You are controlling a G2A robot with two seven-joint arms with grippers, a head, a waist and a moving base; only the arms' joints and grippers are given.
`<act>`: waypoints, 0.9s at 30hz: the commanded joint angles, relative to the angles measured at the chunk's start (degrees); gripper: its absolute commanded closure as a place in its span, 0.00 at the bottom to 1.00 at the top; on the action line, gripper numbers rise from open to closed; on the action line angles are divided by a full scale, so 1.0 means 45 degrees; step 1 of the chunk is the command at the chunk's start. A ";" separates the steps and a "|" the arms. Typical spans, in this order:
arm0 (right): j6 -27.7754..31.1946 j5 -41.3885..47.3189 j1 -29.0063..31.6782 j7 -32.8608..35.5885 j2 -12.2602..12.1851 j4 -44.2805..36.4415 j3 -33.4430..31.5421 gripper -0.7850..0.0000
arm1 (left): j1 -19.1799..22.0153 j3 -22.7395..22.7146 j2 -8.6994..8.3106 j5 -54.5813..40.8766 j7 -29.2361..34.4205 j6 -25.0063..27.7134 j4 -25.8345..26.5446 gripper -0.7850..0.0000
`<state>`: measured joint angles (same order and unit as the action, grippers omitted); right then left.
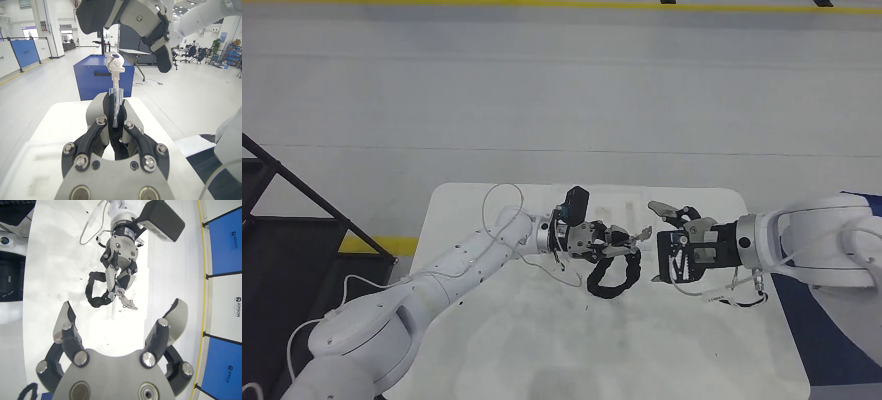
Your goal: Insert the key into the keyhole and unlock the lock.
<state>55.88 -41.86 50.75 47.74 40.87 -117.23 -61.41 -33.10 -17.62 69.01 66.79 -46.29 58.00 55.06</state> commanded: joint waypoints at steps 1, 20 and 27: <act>0.0058 -0.0329 0.0023 -0.0272 0.0017 -0.0010 0.0032 0.64 | 0.0011 0.0067 -0.0044 0.0071 0.0002 0.0000 0.0099 1.00; -0.0424 -0.0690 0.0294 -0.1738 0.0084 0.0379 0.0231 1.00 | 0.0188 0.0468 -0.0323 -0.0151 0.0002 0.0000 0.0597 1.00; -0.2339 0.3752 0.0539 -0.0442 -0.0038 0.1222 0.0174 1.00 | 0.0111 0.0100 -0.0426 0.0293 0.0002 0.0000 0.0897 1.00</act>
<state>46.77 -29.34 53.12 44.46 40.77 -112.15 -60.71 -32.46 -16.85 67.15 67.63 -46.28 58.00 58.78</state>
